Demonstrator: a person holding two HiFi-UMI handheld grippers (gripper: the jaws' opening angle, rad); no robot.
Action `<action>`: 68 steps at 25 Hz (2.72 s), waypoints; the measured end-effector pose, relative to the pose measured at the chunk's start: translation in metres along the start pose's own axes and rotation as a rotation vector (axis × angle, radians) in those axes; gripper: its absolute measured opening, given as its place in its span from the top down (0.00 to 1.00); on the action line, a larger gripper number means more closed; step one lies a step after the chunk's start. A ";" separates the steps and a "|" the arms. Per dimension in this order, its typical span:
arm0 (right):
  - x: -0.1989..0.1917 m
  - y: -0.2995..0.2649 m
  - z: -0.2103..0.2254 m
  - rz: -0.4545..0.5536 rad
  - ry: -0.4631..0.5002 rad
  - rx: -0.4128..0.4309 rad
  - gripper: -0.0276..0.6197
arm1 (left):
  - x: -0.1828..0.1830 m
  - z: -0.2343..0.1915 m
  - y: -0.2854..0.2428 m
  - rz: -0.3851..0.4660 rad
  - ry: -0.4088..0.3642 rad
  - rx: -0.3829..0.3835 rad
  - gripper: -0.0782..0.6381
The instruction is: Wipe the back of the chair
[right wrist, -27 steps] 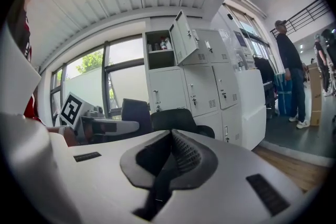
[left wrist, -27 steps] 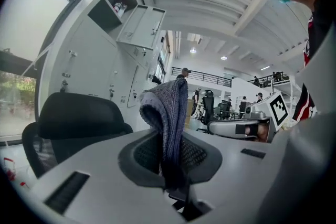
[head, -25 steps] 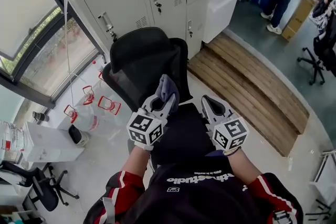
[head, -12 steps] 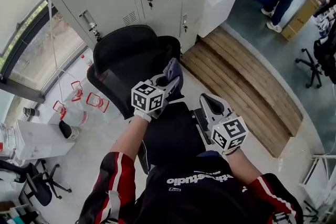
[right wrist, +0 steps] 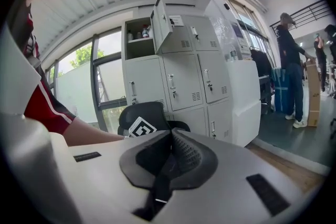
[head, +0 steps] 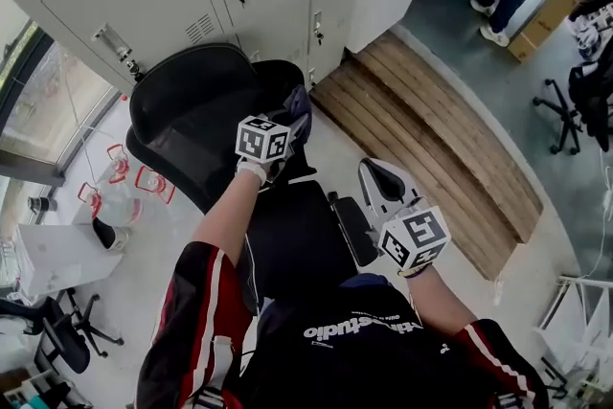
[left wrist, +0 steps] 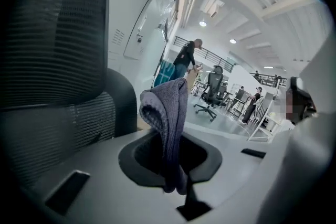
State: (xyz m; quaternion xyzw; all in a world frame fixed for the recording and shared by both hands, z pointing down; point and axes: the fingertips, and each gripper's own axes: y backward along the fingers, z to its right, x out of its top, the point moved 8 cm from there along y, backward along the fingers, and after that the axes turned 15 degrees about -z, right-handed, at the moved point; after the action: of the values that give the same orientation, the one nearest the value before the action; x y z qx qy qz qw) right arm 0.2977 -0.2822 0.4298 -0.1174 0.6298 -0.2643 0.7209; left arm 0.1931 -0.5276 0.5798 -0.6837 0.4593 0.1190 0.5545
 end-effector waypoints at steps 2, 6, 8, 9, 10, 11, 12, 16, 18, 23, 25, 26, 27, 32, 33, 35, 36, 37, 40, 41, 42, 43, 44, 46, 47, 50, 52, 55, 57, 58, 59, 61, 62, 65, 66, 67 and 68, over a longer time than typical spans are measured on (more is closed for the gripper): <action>-0.005 -0.004 0.003 -0.014 -0.003 -0.005 0.96 | 0.003 -0.009 -0.011 -0.018 0.017 0.011 0.81; -0.012 -0.004 0.005 -0.028 -0.024 -0.003 0.96 | 0.008 -0.021 -0.025 -0.041 0.022 0.026 0.81; -0.015 -0.003 0.005 -0.033 -0.028 -0.004 0.96 | 0.009 -0.026 -0.028 -0.045 0.022 0.037 0.81; -0.016 -0.003 0.004 -0.035 -0.030 -0.006 0.96 | 0.008 -0.030 -0.028 -0.047 0.025 0.047 0.81; -0.017 -0.002 0.004 -0.036 -0.029 -0.009 0.96 | 0.006 -0.034 -0.029 -0.050 0.031 0.057 0.81; -0.017 -0.001 0.003 -0.038 -0.026 -0.012 0.96 | 0.004 -0.038 -0.028 -0.054 0.036 0.067 0.81; -0.018 0.000 0.002 -0.040 -0.024 -0.016 0.96 | 0.000 -0.041 -0.026 -0.058 0.040 0.077 0.81; -0.027 0.005 -0.007 -0.057 -0.025 -0.029 0.96 | -0.016 -0.050 -0.013 -0.056 0.059 0.102 0.81; -0.030 0.005 -0.014 -0.063 -0.028 -0.027 0.96 | -0.025 -0.055 -0.004 -0.049 0.073 0.115 0.81; -0.036 0.001 -0.047 -0.083 0.004 0.011 0.96 | -0.051 -0.075 0.032 -0.025 0.112 0.169 0.81; -0.038 -0.002 -0.061 -0.091 0.013 0.025 0.96 | -0.061 -0.084 0.050 -0.013 0.127 0.184 0.81; -0.039 -0.003 -0.068 -0.095 0.018 0.031 0.96 | -0.066 -0.089 0.060 -0.006 0.134 0.195 0.81; -0.040 -0.004 -0.075 -0.100 0.024 0.038 0.96 | -0.072 -0.095 0.070 -0.004 0.141 0.212 0.81; -0.047 -0.012 -0.106 -0.112 0.050 0.073 0.96 | -0.109 -0.123 0.126 0.011 0.196 0.306 0.81; -0.048 -0.015 -0.113 -0.115 0.056 0.080 0.96 | -0.117 -0.128 0.137 0.015 0.205 0.319 0.81; -0.050 -0.018 -0.128 -0.121 0.069 0.097 0.96 | -0.135 -0.138 0.159 0.018 0.218 0.351 0.81; -0.051 -0.019 -0.136 -0.123 0.075 0.106 0.96 | -0.143 -0.142 0.169 0.017 0.222 0.370 0.81; -0.052 -0.020 -0.143 -0.124 0.078 0.114 0.96 | -0.151 -0.147 0.180 0.015 0.225 0.388 0.81; -0.051 -0.023 -0.161 -0.121 0.090 0.133 0.96 | -0.173 -0.159 0.210 0.019 0.240 0.436 0.81; -0.051 -0.025 -0.166 -0.121 0.097 0.141 0.96 | -0.180 -0.164 0.221 0.020 0.248 0.450 0.81; -0.051 -0.026 -0.172 -0.121 0.105 0.148 0.96 | -0.187 -0.168 0.232 0.021 0.257 0.466 0.81; -0.051 -0.027 -0.178 -0.122 0.112 0.156 0.96 | -0.194 -0.171 0.244 0.019 0.265 0.483 0.81; -0.052 -0.029 -0.183 -0.123 0.118 0.162 0.96 | -0.201 -0.174 0.254 0.016 0.270 0.499 0.81; -0.054 -0.030 -0.193 -0.124 0.123 0.169 0.96 | -0.213 -0.179 0.273 0.008 0.274 0.528 0.81; -0.054 -0.031 -0.197 -0.123 0.124 0.172 0.96 | -0.219 -0.182 0.282 0.007 0.277 0.539 0.81; -0.054 -0.031 -0.210 -0.121 0.135 0.180 0.96 | -0.235 -0.187 0.309 0.022 0.307 0.572 0.81; -0.054 -0.032 -0.218 -0.124 0.149 0.187 0.96 | -0.246 -0.187 0.326 0.039 0.326 0.587 0.81; -0.053 -0.030 -0.226 -0.119 0.164 0.196 0.96 | -0.256 -0.180 0.348 0.053 0.329 0.625 0.81; -0.053 -0.026 -0.231 -0.113 0.171 0.200 0.96 | -0.262 -0.173 0.357 0.065 0.327 0.628 0.81; -0.052 -0.025 -0.233 -0.110 0.174 0.203 0.96 | -0.264 -0.169 0.360 0.074 0.324 0.624 0.81; -0.052 -0.024 -0.235 -0.106 0.177 0.205 0.96 | -0.265 -0.165 0.362 0.083 0.318 0.619 0.81; -0.051 -0.020 -0.237 -0.097 0.180 0.206 0.96 | -0.266 -0.155 0.363 0.101 0.305 0.608 0.81; -0.051 -0.017 -0.238 -0.093 0.182 0.205 0.96 | -0.266 -0.151 0.362 0.108 0.301 0.600 0.81; -0.051 -0.008 -0.238 -0.082 0.184 0.199 0.96 | -0.266 -0.138 0.351 0.116 0.296 0.576 0.81; -0.051 -0.005 -0.237 -0.079 0.183 0.195 0.96 | -0.265 -0.133 0.346 0.116 0.293 0.568 0.81; -0.052 -0.003 -0.234 -0.076 0.181 0.191 0.96 | -0.263 -0.128 0.341 0.116 0.287 0.562 0.81; -0.052 0.000 -0.231 -0.073 0.179 0.186 0.96 | -0.261 -0.122 0.335 0.117 0.280 0.553 0.81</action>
State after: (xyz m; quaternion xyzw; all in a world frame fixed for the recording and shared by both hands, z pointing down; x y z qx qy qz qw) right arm 0.0696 -0.2173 0.4324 -0.0488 0.6595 -0.3572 0.6596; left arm -0.2469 -0.4922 0.5817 -0.4890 0.5845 -0.0741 0.6432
